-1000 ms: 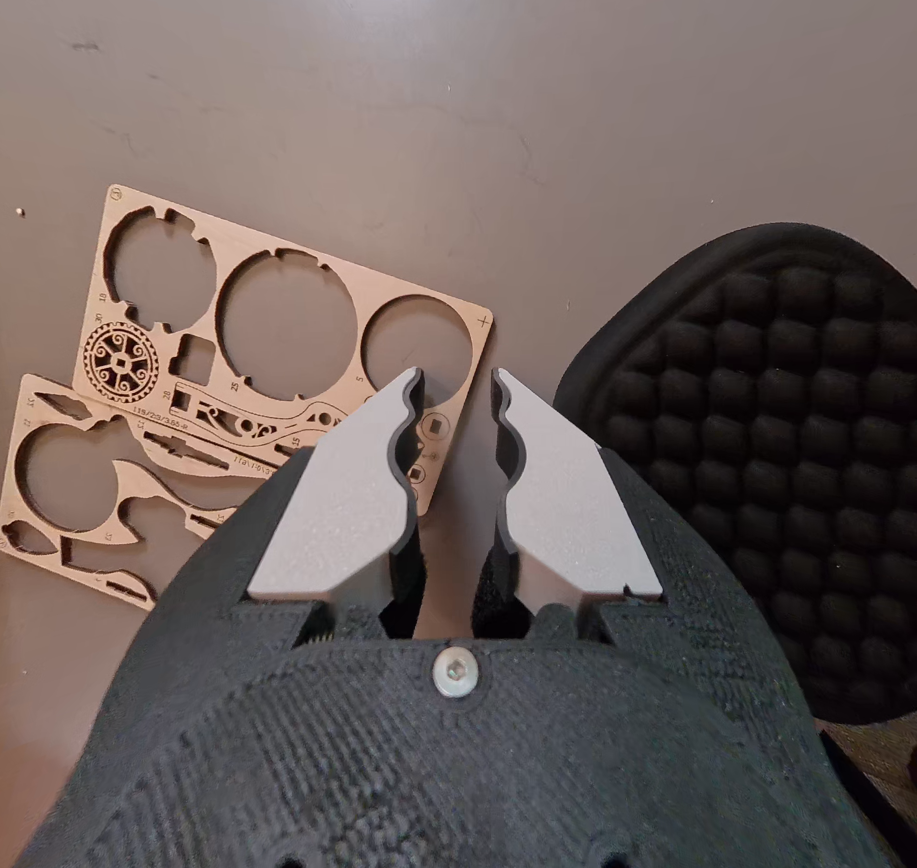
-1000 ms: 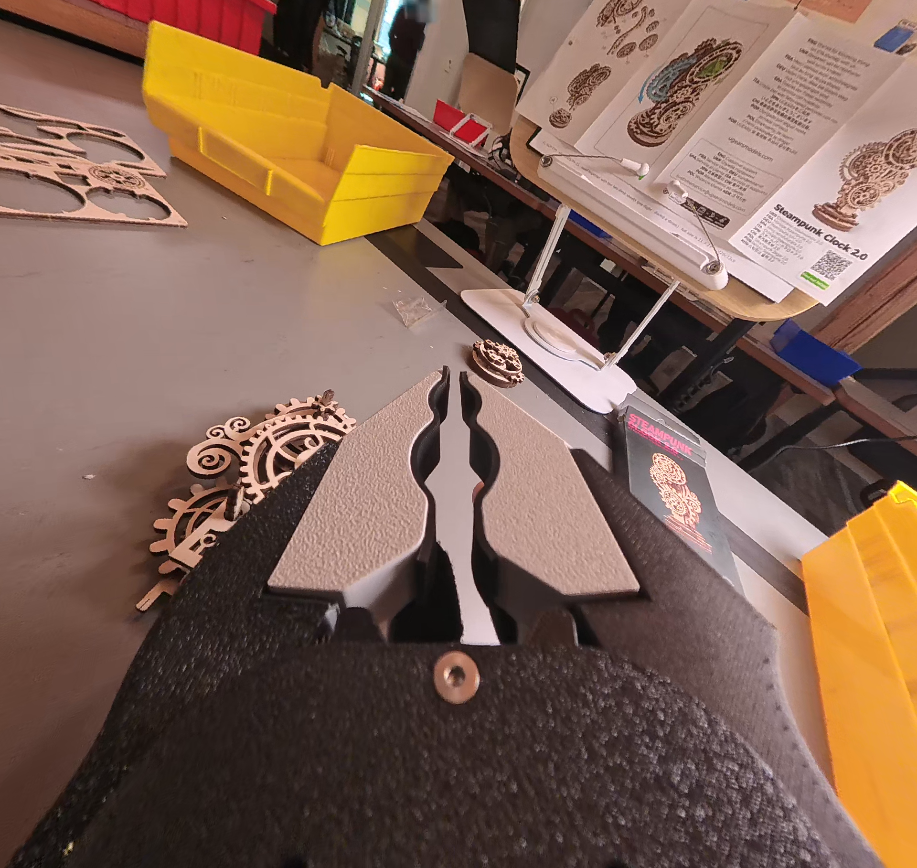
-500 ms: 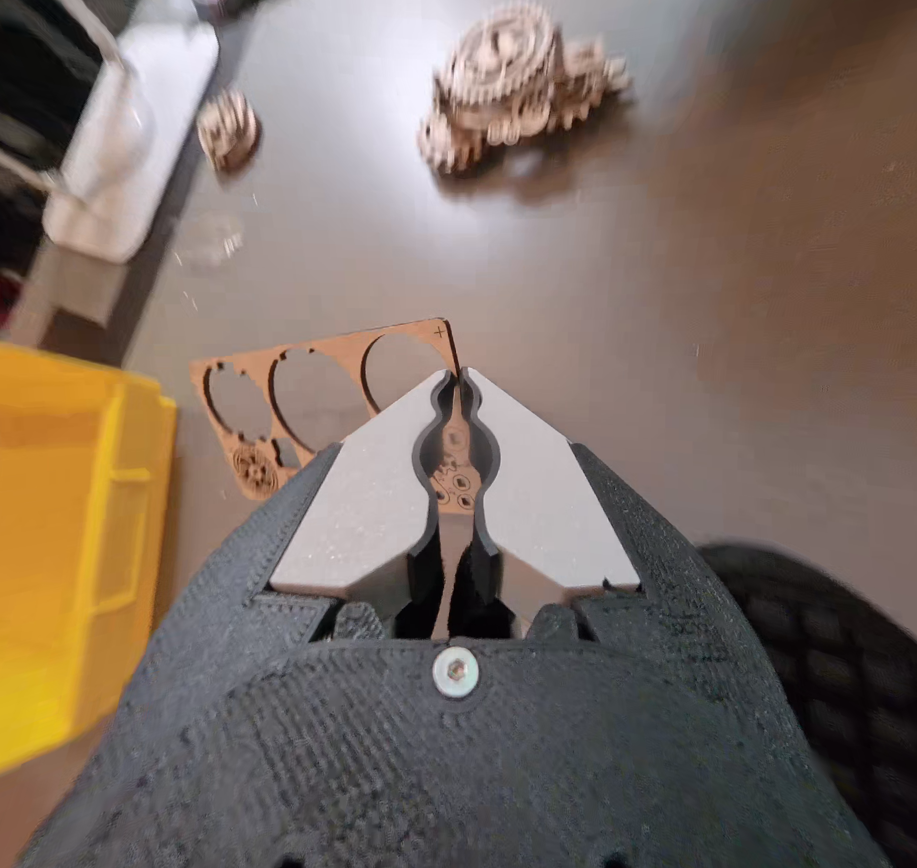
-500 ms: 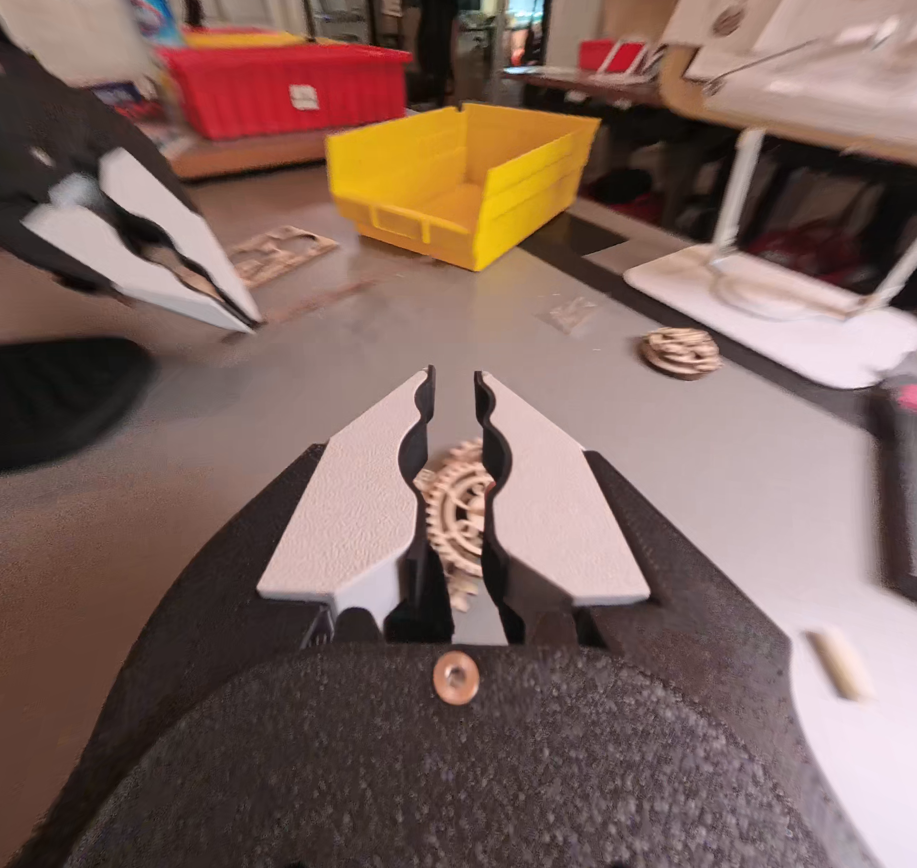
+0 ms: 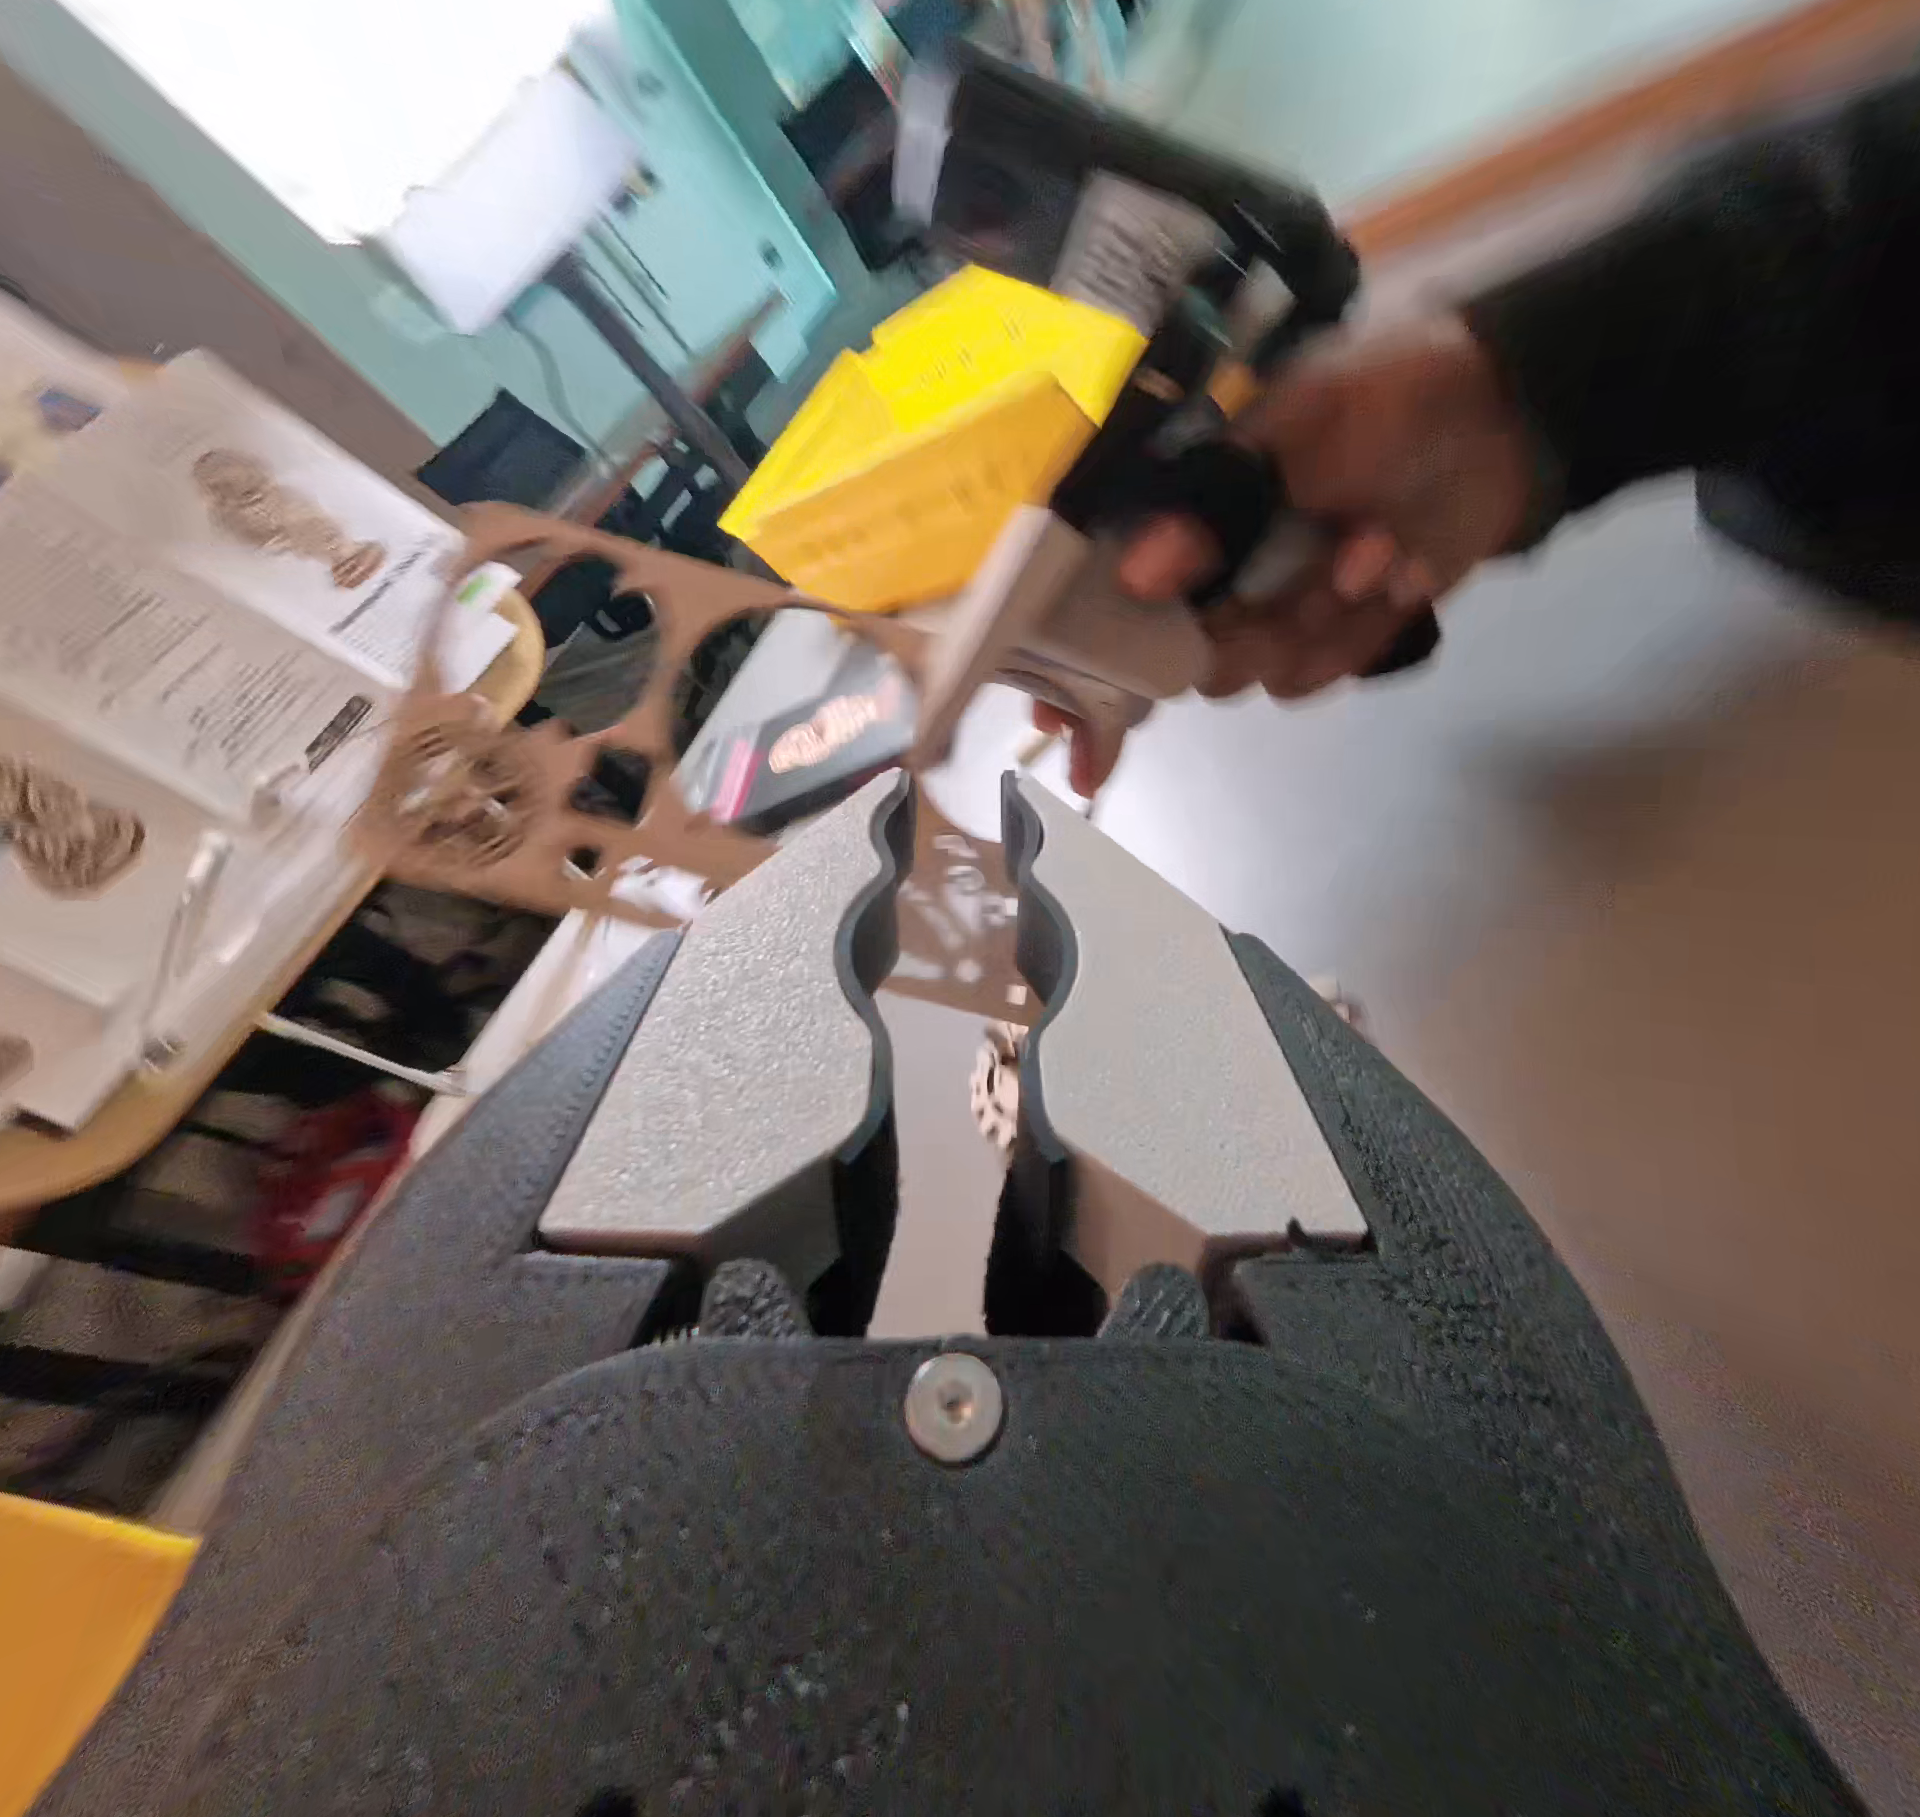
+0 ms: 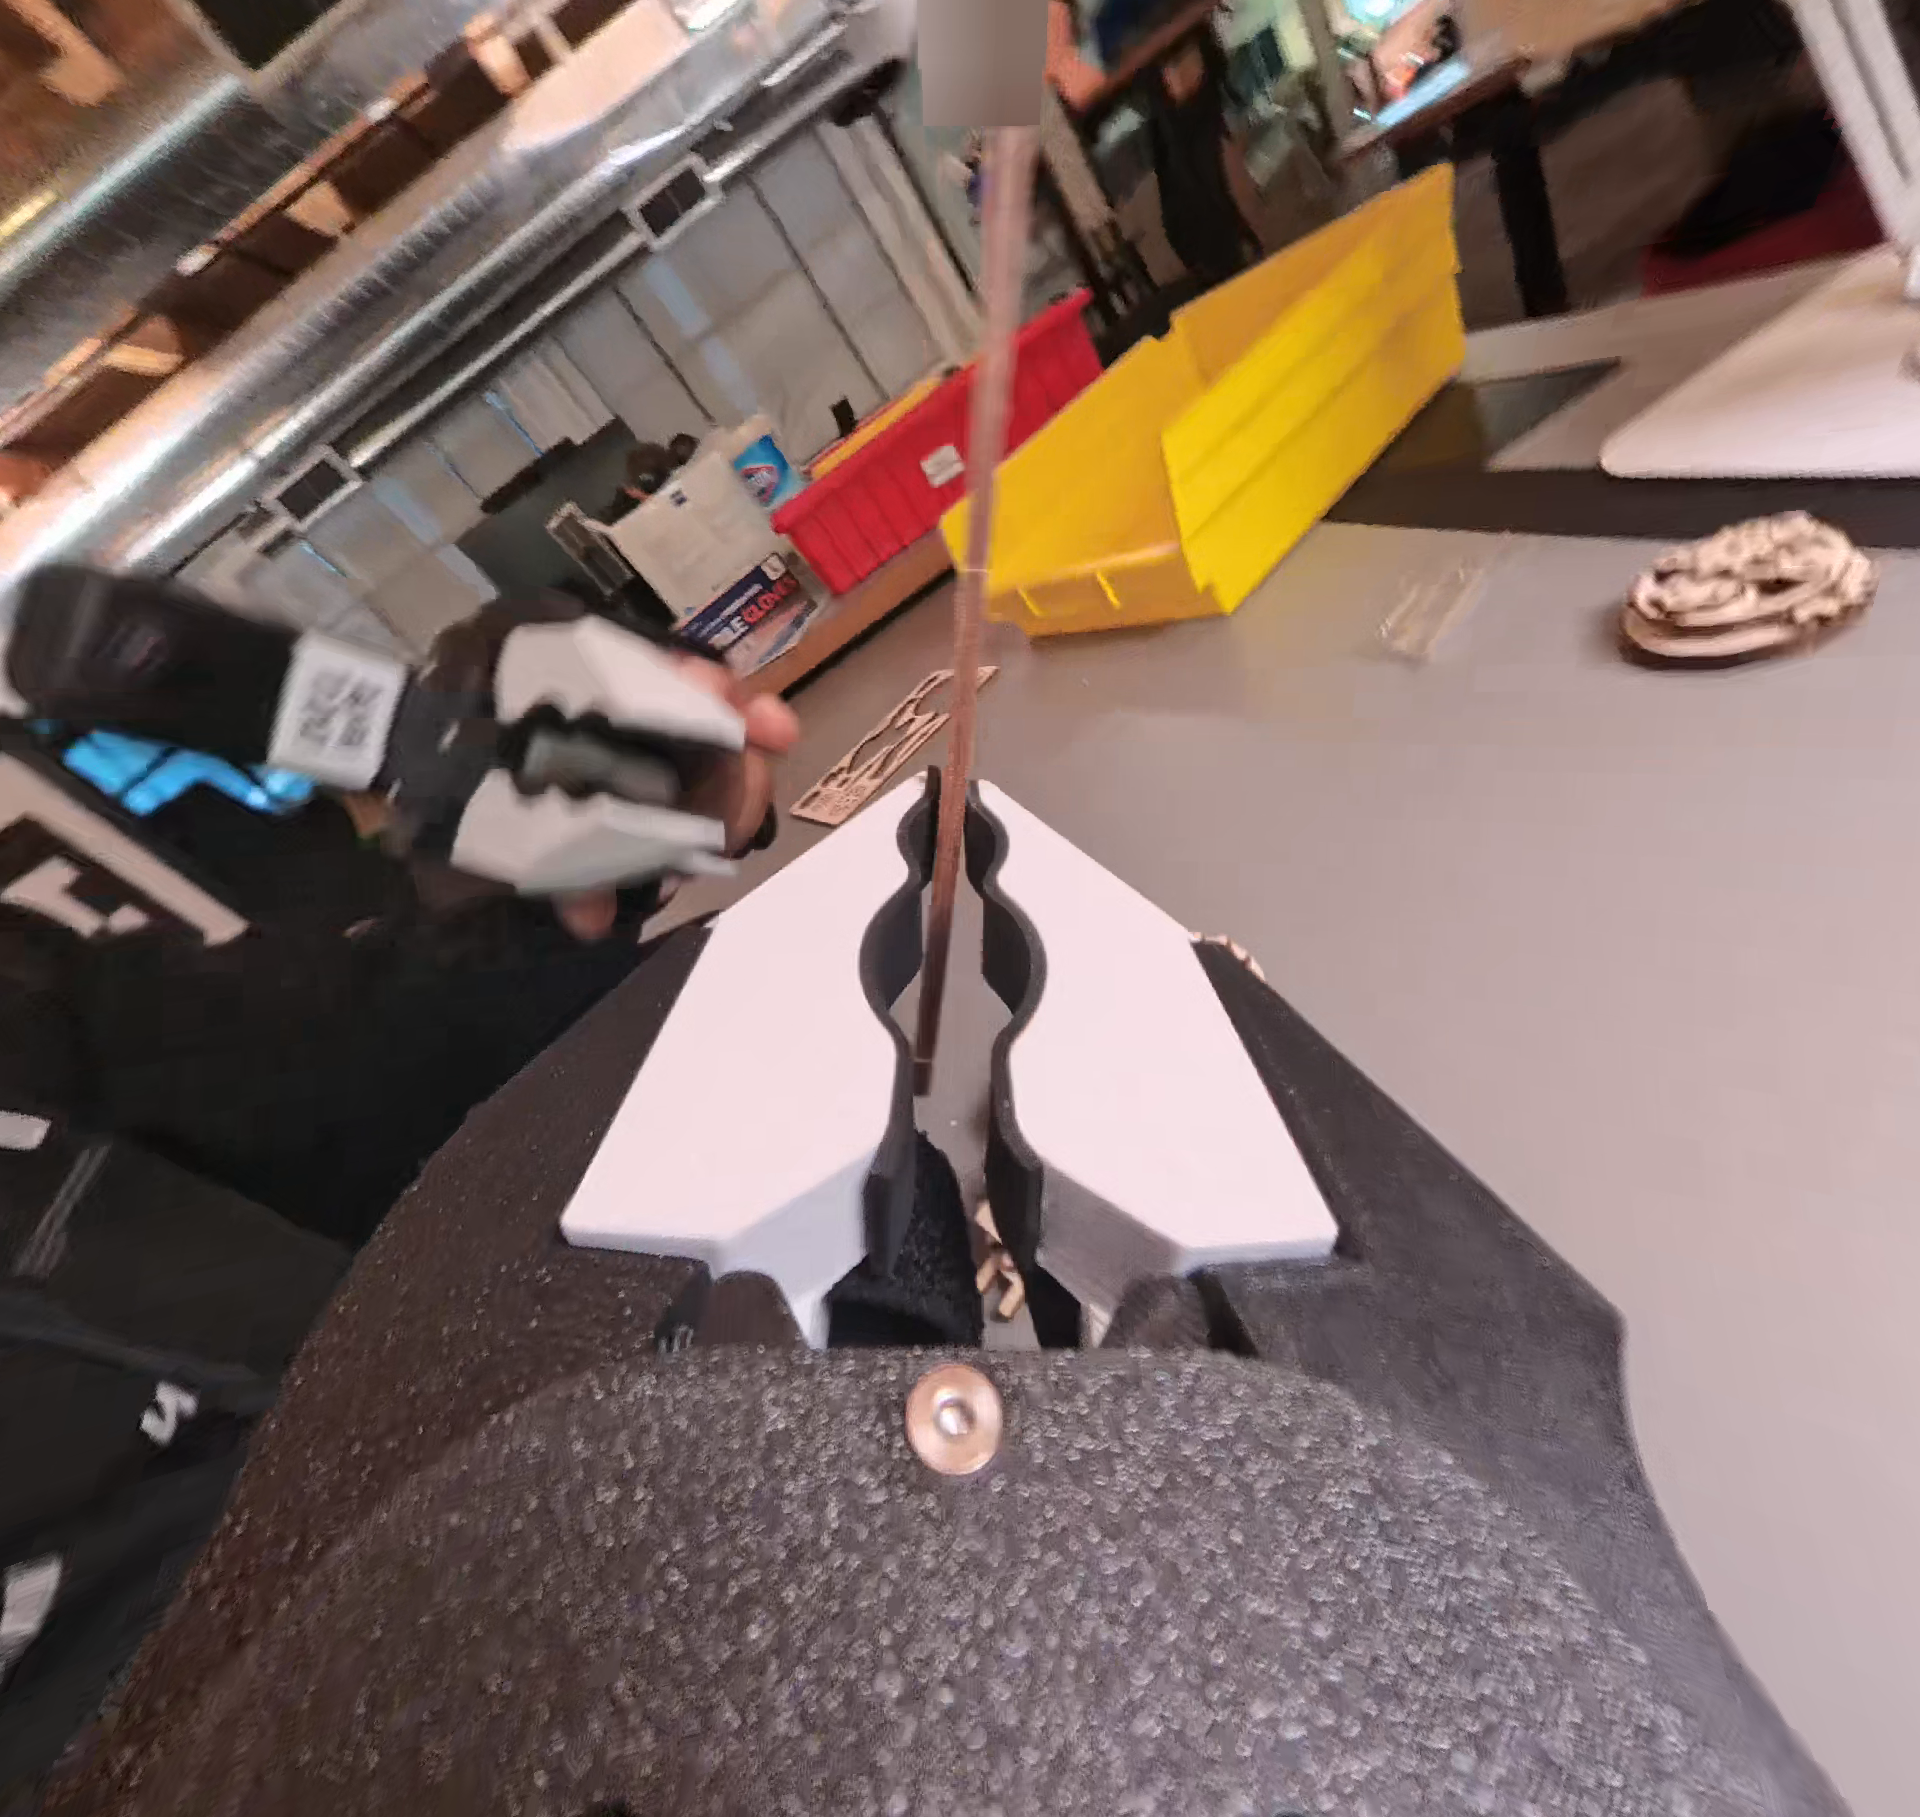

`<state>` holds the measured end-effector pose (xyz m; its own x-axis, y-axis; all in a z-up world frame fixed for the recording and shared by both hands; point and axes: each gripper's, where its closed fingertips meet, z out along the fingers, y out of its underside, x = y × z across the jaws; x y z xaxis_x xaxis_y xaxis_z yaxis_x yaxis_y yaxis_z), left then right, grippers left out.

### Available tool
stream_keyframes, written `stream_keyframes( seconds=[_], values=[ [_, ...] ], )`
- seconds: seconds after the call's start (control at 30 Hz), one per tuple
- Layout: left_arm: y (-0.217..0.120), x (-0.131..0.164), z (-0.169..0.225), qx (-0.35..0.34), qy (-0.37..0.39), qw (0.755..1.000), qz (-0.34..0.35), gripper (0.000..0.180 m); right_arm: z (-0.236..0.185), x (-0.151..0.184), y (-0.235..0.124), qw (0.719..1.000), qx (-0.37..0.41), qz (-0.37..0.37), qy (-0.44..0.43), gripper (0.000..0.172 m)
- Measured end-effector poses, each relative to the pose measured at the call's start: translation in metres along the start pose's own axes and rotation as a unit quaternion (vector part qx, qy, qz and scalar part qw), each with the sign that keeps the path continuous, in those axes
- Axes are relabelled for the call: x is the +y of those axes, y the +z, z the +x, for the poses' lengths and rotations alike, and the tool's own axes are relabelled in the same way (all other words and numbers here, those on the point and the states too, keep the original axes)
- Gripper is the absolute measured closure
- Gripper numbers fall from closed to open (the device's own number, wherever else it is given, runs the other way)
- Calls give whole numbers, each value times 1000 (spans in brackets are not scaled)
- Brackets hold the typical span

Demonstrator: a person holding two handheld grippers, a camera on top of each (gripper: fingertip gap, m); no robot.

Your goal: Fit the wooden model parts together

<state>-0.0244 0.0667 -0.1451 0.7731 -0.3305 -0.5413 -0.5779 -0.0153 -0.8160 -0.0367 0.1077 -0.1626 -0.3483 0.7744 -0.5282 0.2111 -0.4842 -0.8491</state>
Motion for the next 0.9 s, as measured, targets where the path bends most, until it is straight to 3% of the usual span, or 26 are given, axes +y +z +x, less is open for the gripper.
stream_keyframes(
  seconds=[0.1,0.17,0.27,0.37,0.47,0.6,0.77,0.9],
  values=[
    [-7,-4,-54,-25,-234,969,76,153,-16,-3,-15,996,-69,-19,-53,169],
    [-1,4,-55,48,-375,920,98,142,-20,0,-18,995,-79,-34,-58,167],
    [-2,-1,-20,209,-471,847,131,144,-18,3,-20,994,-74,-33,-70,169],
    [-4,12,-23,174,-466,855,146,150,-13,-8,-24,996,-71,2,-52,170],
    [-8,20,-26,170,-467,857,137,142,-13,-25,-32,995,-81,53,-30,170],
    [-1,19,-4,217,-476,843,129,134,-29,-5,-16,994,-100,9,-51,170],
    [4,20,26,256,-442,854,100,177,-37,7,-2,993,-109,1,-35,170],
    [6,21,23,260,-466,839,107,178,-29,5,-2,995,-95,18,-27,168]
  ],
)
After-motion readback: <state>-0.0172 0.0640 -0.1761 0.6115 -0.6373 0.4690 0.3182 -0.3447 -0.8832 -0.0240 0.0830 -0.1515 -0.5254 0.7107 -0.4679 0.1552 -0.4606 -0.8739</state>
